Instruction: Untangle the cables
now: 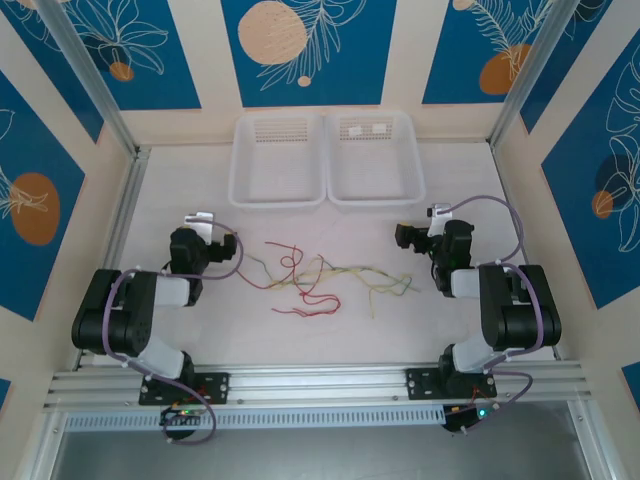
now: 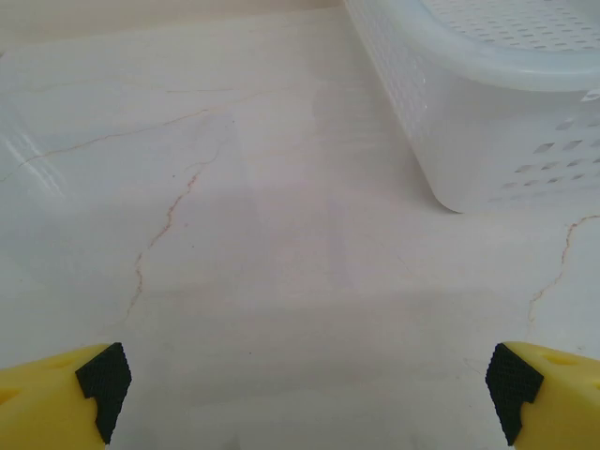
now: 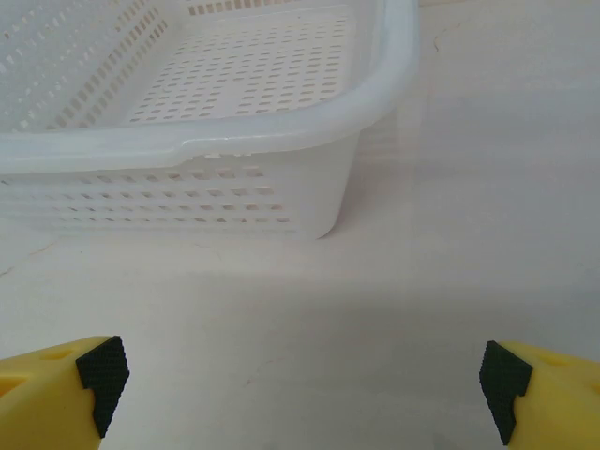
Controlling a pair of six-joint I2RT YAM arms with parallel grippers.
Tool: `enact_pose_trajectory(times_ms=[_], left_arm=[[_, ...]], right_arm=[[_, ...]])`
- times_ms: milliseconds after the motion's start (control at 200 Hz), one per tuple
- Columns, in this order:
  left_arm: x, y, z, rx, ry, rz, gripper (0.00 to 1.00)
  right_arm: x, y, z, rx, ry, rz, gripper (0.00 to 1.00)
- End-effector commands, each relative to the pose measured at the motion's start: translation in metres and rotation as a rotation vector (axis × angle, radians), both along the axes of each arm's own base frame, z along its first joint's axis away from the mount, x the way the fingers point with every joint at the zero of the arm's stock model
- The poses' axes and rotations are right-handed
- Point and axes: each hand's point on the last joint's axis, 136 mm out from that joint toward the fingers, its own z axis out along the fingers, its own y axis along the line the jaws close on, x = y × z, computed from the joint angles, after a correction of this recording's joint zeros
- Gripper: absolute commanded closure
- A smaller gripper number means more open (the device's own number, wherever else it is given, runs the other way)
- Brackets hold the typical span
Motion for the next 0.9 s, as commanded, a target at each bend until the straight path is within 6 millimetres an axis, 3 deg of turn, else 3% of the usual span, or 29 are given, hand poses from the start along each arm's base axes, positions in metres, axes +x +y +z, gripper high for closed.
enact_pose_trajectory(times_ms=[0,685,765,795,895], left_arm=[[0.006,0.002,0.009,0.006,-0.026,-0.002,0.00],[0.005,0.002,0.010,0.001,-0.031,-0.004,0.00],[-0.001,-0.005,0.022,0.011,-0.054,-0.043,0.00],[-0.005,-0.007,0.033,0.023,-0.052,-0.047,0.00],[-0.028,0.007,0.100,-0.027,-0.082,0.091,0.01]], right_arm=[[0.007,0.002,0.011,-0.010,-0.036,0.017,0.01],[0.005,0.000,0.013,0.009,-0.048,0.015,0.01],[-0.005,-0.007,0.039,-0.011,-0.093,-0.047,0.01],[-0.013,-0.009,0.059,-0.009,-0.108,-0.066,0.01],[-0.047,-0.025,0.113,0.062,-0.095,-0.193,0.01]])
